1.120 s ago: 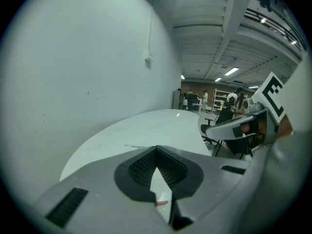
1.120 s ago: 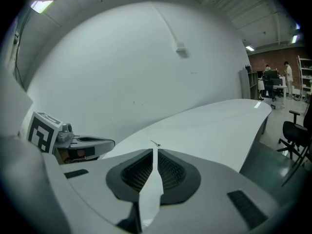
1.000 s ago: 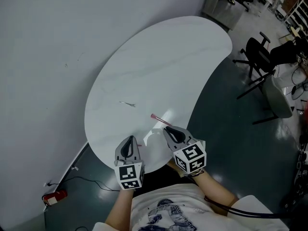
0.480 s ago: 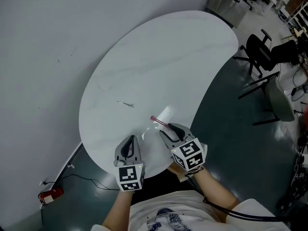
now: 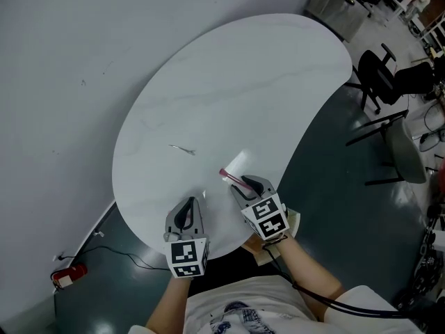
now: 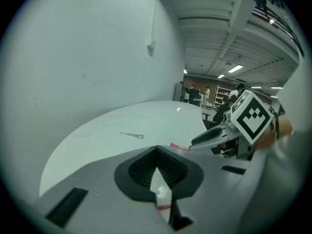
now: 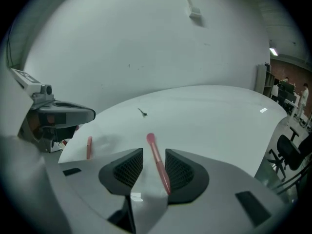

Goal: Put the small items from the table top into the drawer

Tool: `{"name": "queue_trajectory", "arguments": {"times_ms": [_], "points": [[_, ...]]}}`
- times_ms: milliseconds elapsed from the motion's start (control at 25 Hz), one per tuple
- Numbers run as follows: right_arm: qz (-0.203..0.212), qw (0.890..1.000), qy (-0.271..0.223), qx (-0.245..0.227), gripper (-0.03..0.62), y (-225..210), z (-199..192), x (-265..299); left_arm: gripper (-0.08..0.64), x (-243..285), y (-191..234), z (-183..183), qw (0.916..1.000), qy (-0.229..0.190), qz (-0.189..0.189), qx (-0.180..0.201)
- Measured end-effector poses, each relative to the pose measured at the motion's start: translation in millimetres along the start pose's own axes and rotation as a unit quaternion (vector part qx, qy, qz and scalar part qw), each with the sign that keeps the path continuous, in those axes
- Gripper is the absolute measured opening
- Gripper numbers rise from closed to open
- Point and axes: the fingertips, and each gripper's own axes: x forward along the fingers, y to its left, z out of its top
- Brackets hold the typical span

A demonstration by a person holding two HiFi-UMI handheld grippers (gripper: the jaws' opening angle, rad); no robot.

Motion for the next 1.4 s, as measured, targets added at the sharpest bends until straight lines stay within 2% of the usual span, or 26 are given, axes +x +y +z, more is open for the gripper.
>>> {"name": "queue_trajectory", "arguments": {"times_ms": [320,680,1000,1400], "points": [[-0.001,0.999,0.028,-0.029,0.124,1,-7,14,0.035,-2,9,-3,0.9999,0.004,0.011,-0.008],[-0.026,0.999,0.032,-0.025,0.075,-4,-9,18,0.035,-17,21,-2,0.9998,0.006,0.015,-0.008],[-0.045,0.998,0.012,0.032,0.061,10,-10,-2,0.035,-36,27,0,1.0000,0.003,0.000,0.005],[-0.104,0.990,-0.019,0.093,0.061,30,-21,-58,0.035,-51,5,8,0.9962,0.001,-0.069,0.054]]}}
